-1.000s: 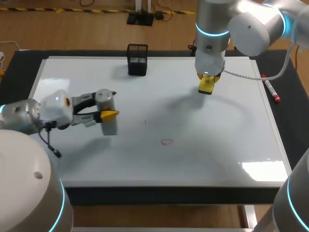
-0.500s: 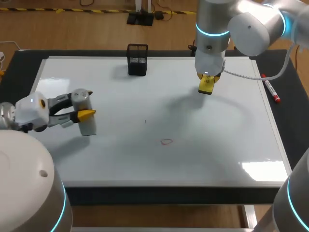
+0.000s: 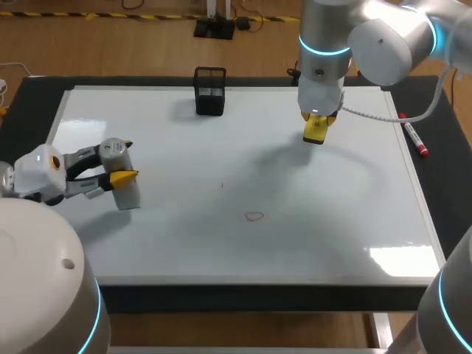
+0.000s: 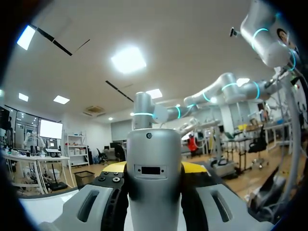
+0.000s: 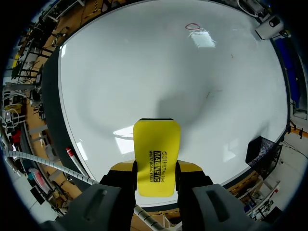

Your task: Pick up the inspection probe, press it on each red-marked spot on the whiteboard one by one, put down the probe, pick up the eraser, and wipe off all the red marks.

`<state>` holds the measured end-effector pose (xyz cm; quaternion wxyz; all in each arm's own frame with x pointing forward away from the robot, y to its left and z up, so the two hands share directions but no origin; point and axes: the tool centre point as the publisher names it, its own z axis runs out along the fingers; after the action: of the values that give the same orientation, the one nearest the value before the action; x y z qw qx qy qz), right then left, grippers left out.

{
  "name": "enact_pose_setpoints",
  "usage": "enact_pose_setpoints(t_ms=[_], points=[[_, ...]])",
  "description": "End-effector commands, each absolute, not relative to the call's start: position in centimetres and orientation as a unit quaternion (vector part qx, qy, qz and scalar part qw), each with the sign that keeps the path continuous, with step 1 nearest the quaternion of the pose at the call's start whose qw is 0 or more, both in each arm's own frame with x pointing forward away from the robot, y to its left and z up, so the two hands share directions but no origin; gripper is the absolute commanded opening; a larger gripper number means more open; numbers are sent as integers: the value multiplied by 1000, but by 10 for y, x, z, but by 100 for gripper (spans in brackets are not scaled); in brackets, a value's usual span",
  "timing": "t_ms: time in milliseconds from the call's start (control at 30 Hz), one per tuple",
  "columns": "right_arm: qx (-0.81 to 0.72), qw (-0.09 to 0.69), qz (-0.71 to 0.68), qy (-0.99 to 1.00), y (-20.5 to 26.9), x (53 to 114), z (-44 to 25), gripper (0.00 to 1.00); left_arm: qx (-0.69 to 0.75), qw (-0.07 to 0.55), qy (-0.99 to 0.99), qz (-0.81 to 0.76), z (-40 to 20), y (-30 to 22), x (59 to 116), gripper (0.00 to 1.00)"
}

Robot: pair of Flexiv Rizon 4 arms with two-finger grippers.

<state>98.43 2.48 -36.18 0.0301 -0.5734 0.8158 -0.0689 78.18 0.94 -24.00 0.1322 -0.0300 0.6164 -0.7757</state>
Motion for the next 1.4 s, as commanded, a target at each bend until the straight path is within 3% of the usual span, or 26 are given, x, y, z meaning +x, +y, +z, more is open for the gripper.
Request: enact_pose_setpoints(t_ms=[33,1400], points=[[-575,26,-74,814,28,982,-361,0,-30,133,617,-775,-239,9,781,0],[-712,45,-3,701,232,812,-396,0,-30,133,617,-775,-239,9,781,0]])
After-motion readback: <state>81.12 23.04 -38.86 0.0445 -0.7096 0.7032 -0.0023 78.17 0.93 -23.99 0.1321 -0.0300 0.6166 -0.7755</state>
